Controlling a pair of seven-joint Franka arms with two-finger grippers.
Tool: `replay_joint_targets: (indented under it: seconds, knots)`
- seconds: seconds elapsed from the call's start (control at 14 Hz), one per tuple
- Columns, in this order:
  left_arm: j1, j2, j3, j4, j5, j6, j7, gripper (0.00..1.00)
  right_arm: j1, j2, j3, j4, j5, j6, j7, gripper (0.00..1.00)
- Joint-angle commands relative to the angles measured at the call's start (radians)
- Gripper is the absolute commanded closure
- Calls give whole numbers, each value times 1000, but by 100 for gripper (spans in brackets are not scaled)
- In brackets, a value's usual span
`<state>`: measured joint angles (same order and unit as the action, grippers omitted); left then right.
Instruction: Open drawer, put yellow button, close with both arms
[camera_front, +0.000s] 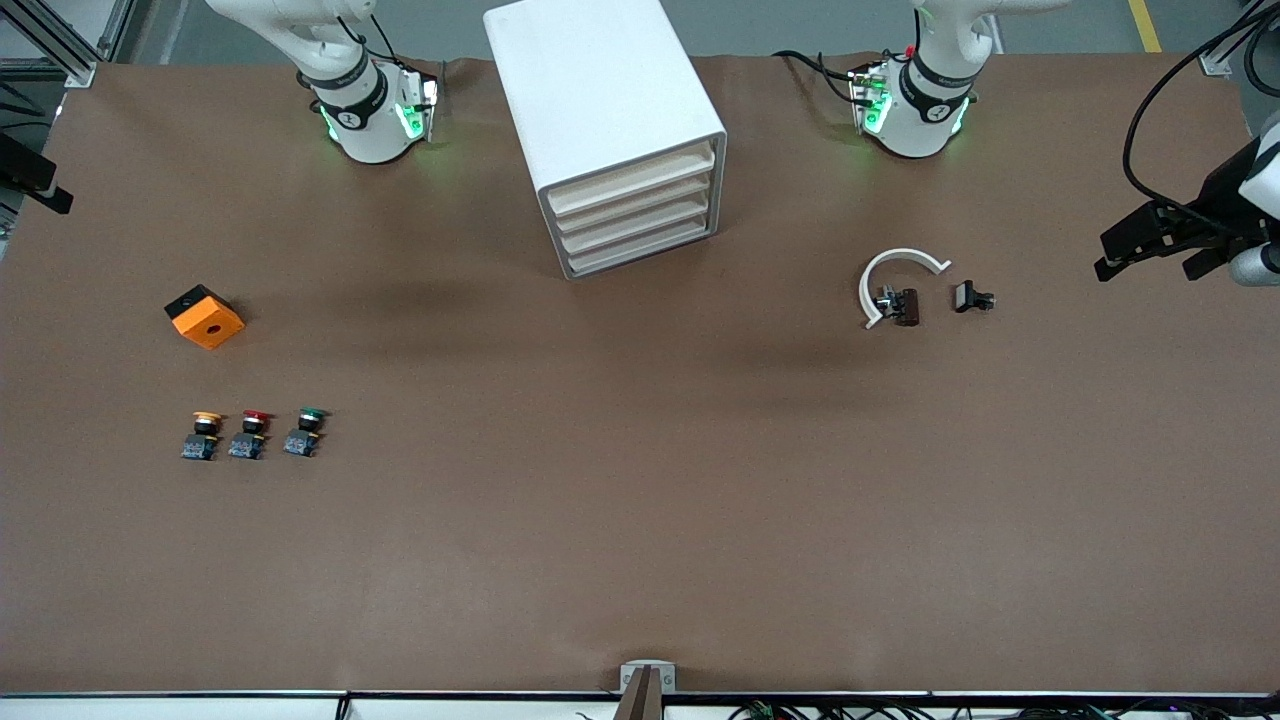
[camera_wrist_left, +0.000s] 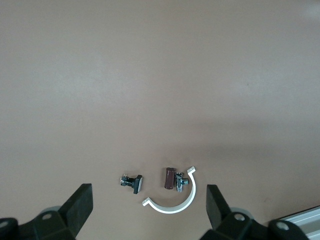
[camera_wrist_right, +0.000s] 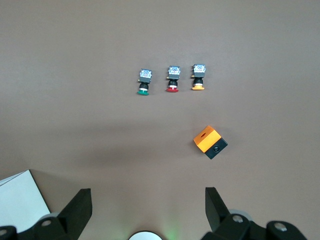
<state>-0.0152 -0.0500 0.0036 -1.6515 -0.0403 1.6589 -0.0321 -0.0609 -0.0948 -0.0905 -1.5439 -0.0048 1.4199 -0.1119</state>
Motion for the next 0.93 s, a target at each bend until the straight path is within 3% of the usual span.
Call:
replay_joint_targets:
  seconds: [0.0, 0.86]
  knots:
    - [4, 15, -5, 24, 25, -18, 1, 0, -5, -22, 1, -22, 13, 4, -12, 0]
    - [11, 64, 2, 24, 23, -33, -11, 0, -5, -22, 1, -22, 13, 4, -12, 0]
